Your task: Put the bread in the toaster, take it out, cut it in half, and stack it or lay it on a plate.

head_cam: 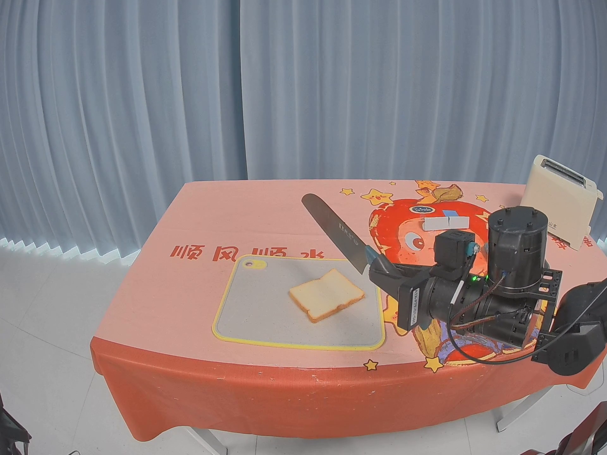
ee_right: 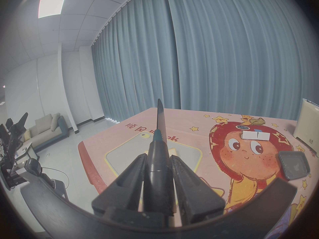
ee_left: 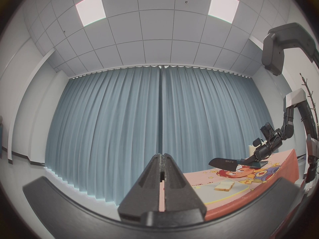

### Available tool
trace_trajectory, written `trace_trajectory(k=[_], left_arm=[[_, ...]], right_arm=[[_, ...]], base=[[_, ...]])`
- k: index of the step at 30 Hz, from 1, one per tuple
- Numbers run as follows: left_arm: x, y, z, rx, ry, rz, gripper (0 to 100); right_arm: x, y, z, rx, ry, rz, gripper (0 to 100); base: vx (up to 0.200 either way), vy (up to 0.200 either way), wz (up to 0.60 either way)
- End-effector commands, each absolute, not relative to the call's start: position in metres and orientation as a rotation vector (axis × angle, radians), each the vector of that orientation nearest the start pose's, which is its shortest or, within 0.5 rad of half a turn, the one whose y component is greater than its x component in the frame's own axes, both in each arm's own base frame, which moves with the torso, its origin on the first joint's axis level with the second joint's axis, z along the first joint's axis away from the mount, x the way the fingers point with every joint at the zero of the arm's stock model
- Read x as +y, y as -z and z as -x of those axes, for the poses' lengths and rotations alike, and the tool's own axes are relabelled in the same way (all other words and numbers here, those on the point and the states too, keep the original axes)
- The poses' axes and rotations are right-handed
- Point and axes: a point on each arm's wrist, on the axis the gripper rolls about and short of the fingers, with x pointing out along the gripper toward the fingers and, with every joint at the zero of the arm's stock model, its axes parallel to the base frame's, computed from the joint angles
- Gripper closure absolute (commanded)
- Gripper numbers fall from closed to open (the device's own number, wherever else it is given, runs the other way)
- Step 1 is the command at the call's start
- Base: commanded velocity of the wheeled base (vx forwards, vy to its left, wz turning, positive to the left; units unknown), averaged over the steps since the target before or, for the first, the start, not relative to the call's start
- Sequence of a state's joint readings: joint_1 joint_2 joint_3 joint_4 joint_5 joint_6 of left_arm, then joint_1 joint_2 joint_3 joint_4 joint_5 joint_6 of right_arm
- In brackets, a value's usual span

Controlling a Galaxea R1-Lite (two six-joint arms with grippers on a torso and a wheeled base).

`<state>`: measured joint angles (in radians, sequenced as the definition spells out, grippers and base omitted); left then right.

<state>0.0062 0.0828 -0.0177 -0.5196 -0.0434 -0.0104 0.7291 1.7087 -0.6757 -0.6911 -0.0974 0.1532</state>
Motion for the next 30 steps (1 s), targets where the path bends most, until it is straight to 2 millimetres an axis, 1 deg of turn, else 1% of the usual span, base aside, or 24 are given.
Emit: trace_trajectory(k=[1, 6, 11, 13, 19, 21, 23, 30], left_arm=[[-0.001, -0.143, 0.006, -0.375, 0.052, -0.001, 100], [-0.002, -0.154, -0.013, -0.341, 0.073, -0.002, 100], [-0.002, -0.155, -0.020, -0.306, 0.093, -0.007, 100], [-0.002, -0.155, -0.027, -0.271, 0.099, -0.005, 100], [-0.004, -0.161, -0.047, -0.242, 0.145, 0.005, 100], [-0.006, -0.166, -0.052, -0.240, 0.186, 0.008, 100], [-0.009, -0.178, -0.059, -0.246, 0.242, 0.013, 100], [-0.014, -0.210, -0.081, -0.248, 0.298, 0.007, 100]], right_arm=[[0.194, -0.151, -0.218, 0.367, -0.603, -0.006, 100], [0.194, -0.151, -0.219, 0.362, -0.602, -0.008, 100], [0.193, -0.151, -0.218, 0.364, -0.602, -0.007, 100], [0.193, -0.151, -0.218, 0.364, -0.602, -0.007, 100], [0.194, -0.151, -0.218, 0.364, -0.602, -0.007, 100], [0.194, -0.151, -0.218, 0.365, -0.604, -0.006, 100], [0.195, -0.150, -0.219, 0.365, -0.604, -0.006, 100], [0.194, -0.149, -0.218, 0.374, -0.603, -0.002, 100]], base=[[0.000, 0.000, 0.00], [0.000, 0.000, 0.00], [0.000, 0.000, 0.00], [0.000, 0.000, 0.00], [0.000, 0.000, 0.00], [0.000, 0.000, 0.00], [0.000, 0.000, 0.00], [0.000, 0.000, 0.00]])
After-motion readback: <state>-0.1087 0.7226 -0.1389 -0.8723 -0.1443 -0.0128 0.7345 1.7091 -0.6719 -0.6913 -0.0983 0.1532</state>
